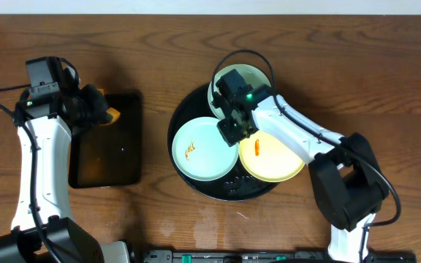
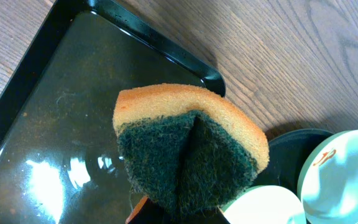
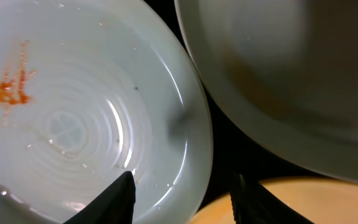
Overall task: Clean dirty plates on tray and stack at the side
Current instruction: 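Grasp the top pale green plate rim with the right gripper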
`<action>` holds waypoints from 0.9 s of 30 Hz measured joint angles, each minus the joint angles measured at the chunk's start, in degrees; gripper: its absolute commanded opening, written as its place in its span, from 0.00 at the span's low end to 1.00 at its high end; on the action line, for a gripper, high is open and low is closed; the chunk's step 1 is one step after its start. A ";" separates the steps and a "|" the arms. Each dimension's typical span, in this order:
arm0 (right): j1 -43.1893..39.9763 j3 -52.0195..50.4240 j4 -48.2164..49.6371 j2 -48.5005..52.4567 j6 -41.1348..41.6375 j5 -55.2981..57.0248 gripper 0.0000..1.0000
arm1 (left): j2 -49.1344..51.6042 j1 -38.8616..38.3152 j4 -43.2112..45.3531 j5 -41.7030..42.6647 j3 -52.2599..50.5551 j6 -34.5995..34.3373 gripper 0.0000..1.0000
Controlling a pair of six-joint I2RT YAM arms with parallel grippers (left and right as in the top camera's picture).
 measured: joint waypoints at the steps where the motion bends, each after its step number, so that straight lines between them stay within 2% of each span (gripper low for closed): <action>1: 0.00 0.00 0.00 0.59 0.00 -0.07 0.48 | 0.00 0.00 0.00 0.00 0.00 0.00 0.08; 6: 0.00 0.07 -0.07 3.93 0.02 -0.46 0.45 | 0.00 0.00 -0.02 0.00 0.00 0.00 0.07; 11: 0.00 0.11 0.02 3.96 0.09 -0.61 0.25 | 0.00 0.00 0.00 -0.02 0.00 0.00 0.07; 15: -0.02 0.09 -0.04 4.04 0.46 -0.35 0.21 | 0.00 0.00 0.00 -0.02 0.00 0.00 0.08; 23: -0.09 0.28 -0.07 4.04 0.70 0.92 0.01 | 0.00 0.00 0.72 0.00 0.00 0.00 0.07; 27: -0.11 0.94 0.02 4.04 1.07 0.92 0.01 | -0.02 0.00 1.16 0.74 0.00 0.00 0.07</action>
